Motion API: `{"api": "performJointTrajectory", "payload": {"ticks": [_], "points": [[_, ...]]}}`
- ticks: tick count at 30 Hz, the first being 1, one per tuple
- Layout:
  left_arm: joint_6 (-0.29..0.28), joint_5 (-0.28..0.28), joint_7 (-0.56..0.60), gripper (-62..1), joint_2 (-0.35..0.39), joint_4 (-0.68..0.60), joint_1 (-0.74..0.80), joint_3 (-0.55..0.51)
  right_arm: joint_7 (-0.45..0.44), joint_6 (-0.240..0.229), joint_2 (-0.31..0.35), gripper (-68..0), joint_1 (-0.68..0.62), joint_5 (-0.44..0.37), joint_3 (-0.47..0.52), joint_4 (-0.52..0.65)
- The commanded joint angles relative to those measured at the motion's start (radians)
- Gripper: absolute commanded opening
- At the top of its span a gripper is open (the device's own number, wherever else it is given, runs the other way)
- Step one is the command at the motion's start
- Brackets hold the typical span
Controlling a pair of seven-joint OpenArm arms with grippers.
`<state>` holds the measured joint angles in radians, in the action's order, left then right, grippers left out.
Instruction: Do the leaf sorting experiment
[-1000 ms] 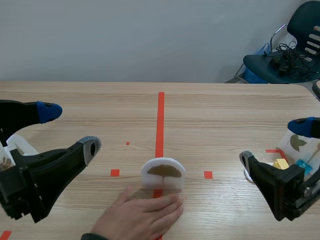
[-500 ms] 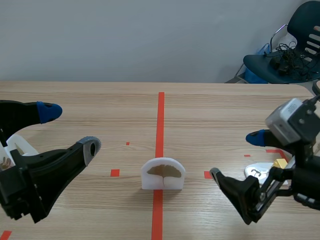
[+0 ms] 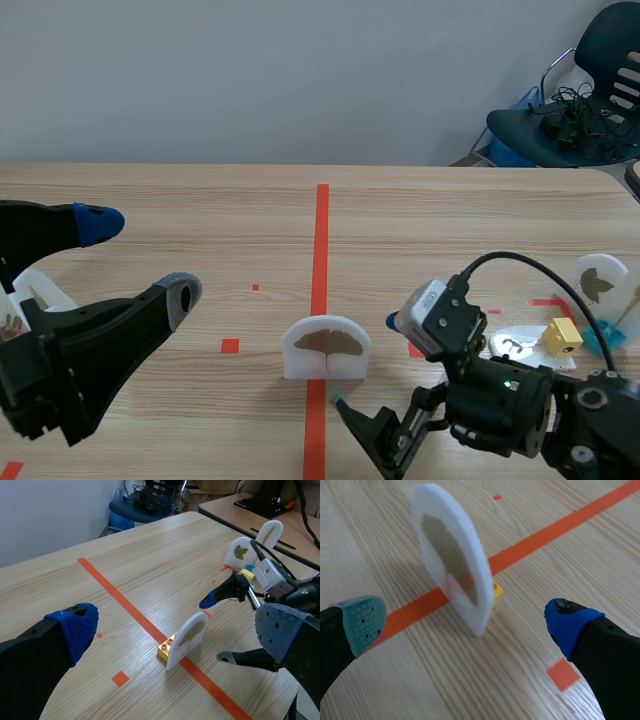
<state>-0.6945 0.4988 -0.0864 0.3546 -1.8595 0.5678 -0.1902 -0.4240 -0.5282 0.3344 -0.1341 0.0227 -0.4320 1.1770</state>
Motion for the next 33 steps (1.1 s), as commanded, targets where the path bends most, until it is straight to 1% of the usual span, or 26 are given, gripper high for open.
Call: {"api": "performJointTrajectory", "payload": {"ticks": [1,3,8,10,14,21,23,25,27,28,31,33], "points": [[-0.002,0.014,0.015,1.4,-0.002,-0.019,-0.003,-0.002,-0.03,0.004,-0.006,0.4,0.023,0.006,-0.003,0.018],[-0.002,0.014,0.015,1.4,-0.002,-0.019,-0.003,-0.002,-0.033,0.011,-0.025,0.4,0.039,0.019,-0.022,-0.003],[-0.002,0.014,0.015,1.4,-0.002,-0.019,-0.003,-0.002,-0.031,0.015,-0.064,0.3,0.065,0.02,-0.056,-0.06],[-0.002,0.014,0.015,1.4,-0.002,-0.019,-0.003,-0.002,-0.031,0.015,-0.072,-8.8,0.07,0.02,-0.07,-0.079],[-0.002,0.014,0.015,1.4,-0.002,-0.019,-0.003,-0.002,-0.027,0.015,-0.071,-31.1,0.067,0.02,-0.079,-0.089],[-0.002,0.014,0.015,1.4,-0.002,-0.019,-0.003,-0.002,-0.042,0.015,-0.071,-56.5,0.068,0.02,-0.079,-0.09],[-0.002,0.014,0.015,1.4,-0.002,-0.019,-0.003,-0.002,-0.066,0.015,-0.071,-61.3,0.067,0.02,-0.077,-0.09],[-0.002,0.014,0.015,1.4,-0.002,-0.019,-0.003,-0.002,-0.108,0.015,-0.064,-61.6,0.067,0.019,-0.077,-0.09],[-0.002,0.013,0.015,1.4,-0.002,-0.019,-0.003,-0.002,-0.148,0.015,-0.057,-61.6,0.064,0.019,-0.053,-0.084],[-0.002,0.013,0.015,1.4,-0.002,-0.019,-0.003,-0.002,-0.165,0.012,-0.054,-61.6,0.058,0.018,-0.032,-0.076],[-0.002,0.014,0.015,1.4,-0.002,-0.019,-0.003,-0.002,-0.166,0.01,-0.037,-61.6,0.017,0.012,0.055,-0.015],[-0.002,0.014,0.015,1.4,0.002,-0.019,-0.003,-0.002,-0.163,-0.001,-0.026,-61.6,-0.027,-0.015,0.126,0.043]]}}
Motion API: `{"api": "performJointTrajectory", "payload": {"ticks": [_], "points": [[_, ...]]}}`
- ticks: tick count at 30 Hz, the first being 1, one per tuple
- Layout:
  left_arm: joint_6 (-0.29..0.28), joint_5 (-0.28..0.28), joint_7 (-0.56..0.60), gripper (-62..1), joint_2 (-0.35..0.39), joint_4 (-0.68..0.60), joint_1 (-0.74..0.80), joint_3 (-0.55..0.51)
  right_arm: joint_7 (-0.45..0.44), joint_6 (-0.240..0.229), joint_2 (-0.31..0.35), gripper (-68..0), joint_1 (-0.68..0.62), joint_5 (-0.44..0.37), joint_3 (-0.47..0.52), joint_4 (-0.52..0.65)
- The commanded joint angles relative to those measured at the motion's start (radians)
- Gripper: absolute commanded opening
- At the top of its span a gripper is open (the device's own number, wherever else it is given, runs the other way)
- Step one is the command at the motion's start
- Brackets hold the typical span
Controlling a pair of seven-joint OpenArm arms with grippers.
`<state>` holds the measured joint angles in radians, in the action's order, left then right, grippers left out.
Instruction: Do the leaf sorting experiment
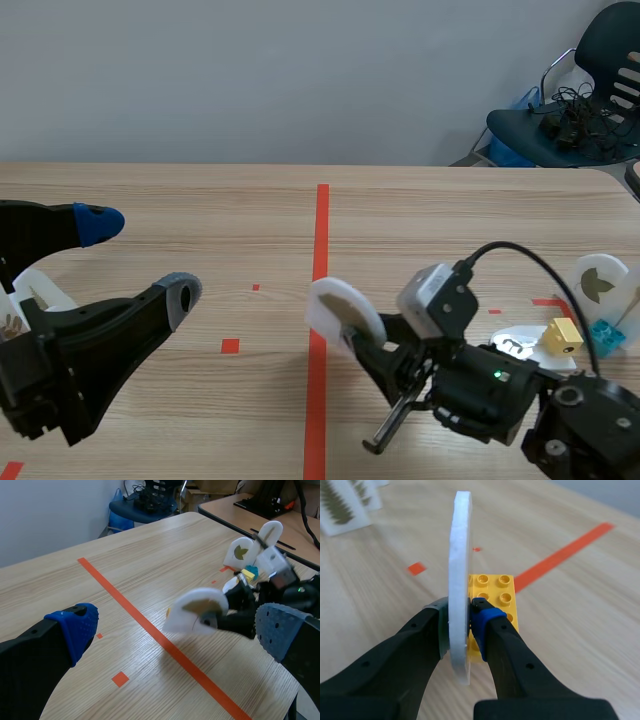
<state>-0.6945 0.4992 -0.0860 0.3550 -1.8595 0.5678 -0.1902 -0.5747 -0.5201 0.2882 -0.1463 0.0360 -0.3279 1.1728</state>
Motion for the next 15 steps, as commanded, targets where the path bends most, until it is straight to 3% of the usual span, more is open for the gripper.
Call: {"api": "performJointTrajectory", "payload": {"ticks": [1,9,12,15], "points": [[-0.002,0.013,0.015,1.4,0.002,-0.019,-0.005,-0.002,-0.003,-0.018,0.023,-61.6,-0.04,-0.043,0.057,0.079],[-0.002,0.014,0.022,1.4,0.025,-0.019,-0.006,-0.002,0.091,-0.053,0.021,-61.6,-0.26,-0.135,0.308,0.303],[-0.002,0.014,0.026,1.4,0.029,-0.019,-0.006,-0.002,0.094,-0.053,0.016,-61.6,-0.32,-0.148,0.384,0.336],[-0.002,0.014,0.03,1.4,0.029,-0.019,-0.006,-0.002,0.146,-0.053,0.016,-61.6,-0.343,-0.21,0.431,0.333]]}}
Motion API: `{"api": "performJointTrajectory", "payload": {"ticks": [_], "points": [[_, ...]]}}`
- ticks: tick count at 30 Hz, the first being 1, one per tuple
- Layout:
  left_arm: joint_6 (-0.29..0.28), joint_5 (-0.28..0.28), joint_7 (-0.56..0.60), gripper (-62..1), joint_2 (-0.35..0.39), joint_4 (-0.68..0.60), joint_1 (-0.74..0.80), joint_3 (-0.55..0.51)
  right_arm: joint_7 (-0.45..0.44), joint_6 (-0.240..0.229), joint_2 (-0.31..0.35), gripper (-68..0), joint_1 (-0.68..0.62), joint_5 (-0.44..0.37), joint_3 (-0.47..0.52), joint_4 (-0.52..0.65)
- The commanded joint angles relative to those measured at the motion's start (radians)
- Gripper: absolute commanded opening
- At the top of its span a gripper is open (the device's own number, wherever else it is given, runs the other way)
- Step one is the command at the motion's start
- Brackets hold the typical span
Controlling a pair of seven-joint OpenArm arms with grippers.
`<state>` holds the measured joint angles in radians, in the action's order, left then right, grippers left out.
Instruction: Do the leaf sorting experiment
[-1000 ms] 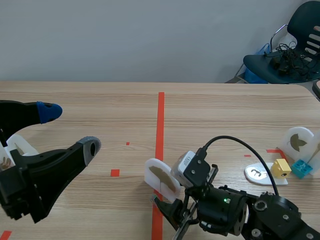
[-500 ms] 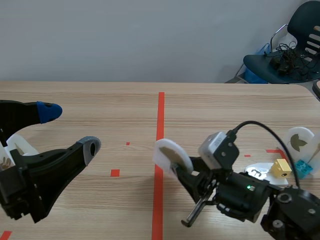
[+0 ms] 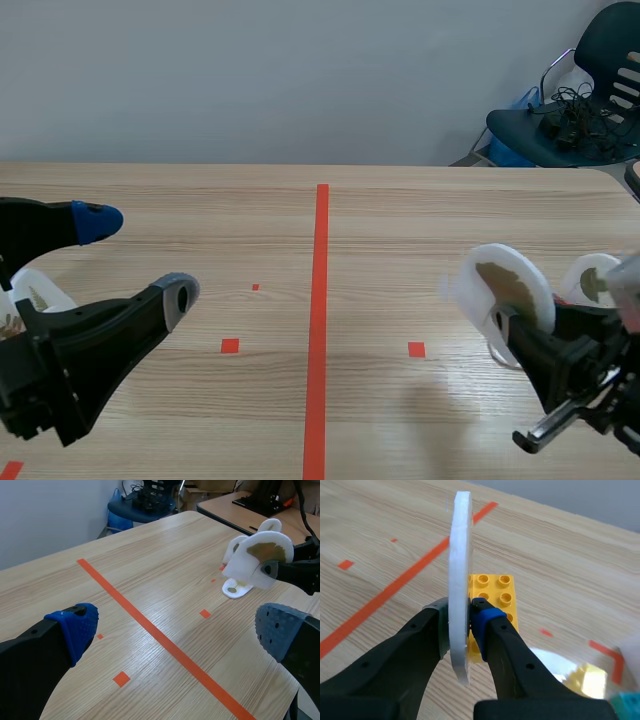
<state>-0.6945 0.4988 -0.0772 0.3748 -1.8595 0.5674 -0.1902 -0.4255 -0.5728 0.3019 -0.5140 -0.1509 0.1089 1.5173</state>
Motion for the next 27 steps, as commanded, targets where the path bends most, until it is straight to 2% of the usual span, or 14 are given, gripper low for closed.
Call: {"api": "performJointTrajectory", "payload": {"ticks": [1,7,12,18,23,27], "points": [[-0.002,0.014,0.026,1.4,0.009,-0.019,-0.006,-0.002,0.021,-0.001,0.002,-61.6,0.018,-0.043,0.005,-0.013],[-0.002,0.014,0.032,1.4,0.008,-0.019,-0.006,-0.002,0.091,0.01,-0.048,-61.6,0.007,-0.057,0.04,-0.024],[-0.002,0.014,0.034,1.4,0.009,-0.019,-0.006,-0.002,0.098,0.111,-0.1,-61.6,0.033,-0.056,0.043,-0.11],[-0.002,0.014,0.034,1.4,0.008,-0.019,-0.006,-0.002,0.068,0.114,-0.108,-61.6,0.118,-0.055,0.043,-0.257],[-0.002,0.014,0.034,1.4,0.008,-0.019,-0.006,-0.002,0.067,0.199,-0.108,-61.6,0.168,-0.035,0.049,-0.321],[-0.002,0.014,0.035,1.4,0.008,-0.019,-0.006,-0.002,0.058,0.226,-0.108,-61.6,0.183,-0.033,0.071,-0.33]]}}
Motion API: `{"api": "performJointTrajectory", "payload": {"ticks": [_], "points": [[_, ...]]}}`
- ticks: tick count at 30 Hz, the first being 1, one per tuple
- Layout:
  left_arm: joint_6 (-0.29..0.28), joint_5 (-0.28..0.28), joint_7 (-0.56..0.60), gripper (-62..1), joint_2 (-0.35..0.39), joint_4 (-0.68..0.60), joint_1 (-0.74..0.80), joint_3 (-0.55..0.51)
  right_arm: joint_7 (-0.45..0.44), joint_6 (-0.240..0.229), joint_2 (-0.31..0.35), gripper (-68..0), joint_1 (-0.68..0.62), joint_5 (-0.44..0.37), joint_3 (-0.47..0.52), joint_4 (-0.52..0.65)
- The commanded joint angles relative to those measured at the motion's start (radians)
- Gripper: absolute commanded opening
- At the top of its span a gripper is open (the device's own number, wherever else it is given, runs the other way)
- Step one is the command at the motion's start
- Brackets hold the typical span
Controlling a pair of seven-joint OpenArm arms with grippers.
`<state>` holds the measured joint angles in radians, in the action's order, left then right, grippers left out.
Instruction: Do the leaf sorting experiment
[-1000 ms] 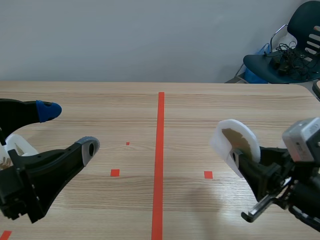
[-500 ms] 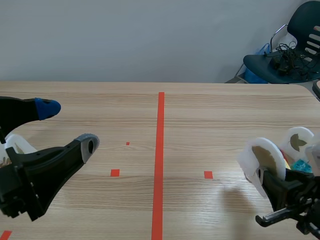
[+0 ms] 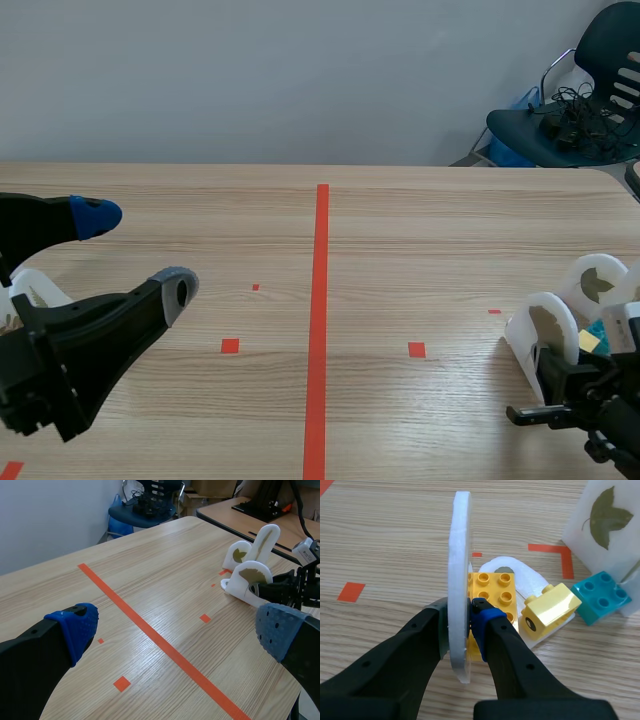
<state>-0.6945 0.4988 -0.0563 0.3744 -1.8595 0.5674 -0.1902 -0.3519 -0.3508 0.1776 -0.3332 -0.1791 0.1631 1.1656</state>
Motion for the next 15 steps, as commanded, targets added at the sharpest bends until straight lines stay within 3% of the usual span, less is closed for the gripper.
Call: {"api": "performJointTrajectory", "payload": {"ticks": [1,6,15], "points": [[-0.002,0.014,0.014,1.4,0.009,-0.019,-0.006,-0.002,-0.012,0.005,0.016,-61.6,0.006,-0.005,0.024,0.021],[-0.002,0.014,0.014,1.4,0.009,-0.019,-0.006,-0.002,0.0,0.015,0.017,-59.6,0.006,-0.005,0.042,0.021],[-0.002,0.014,0.014,1.4,0.009,-0.019,-0.006,-0.002,-0.032,0.015,0.019,-35.2,0.006,-0.005,0.042,0.022]]}}
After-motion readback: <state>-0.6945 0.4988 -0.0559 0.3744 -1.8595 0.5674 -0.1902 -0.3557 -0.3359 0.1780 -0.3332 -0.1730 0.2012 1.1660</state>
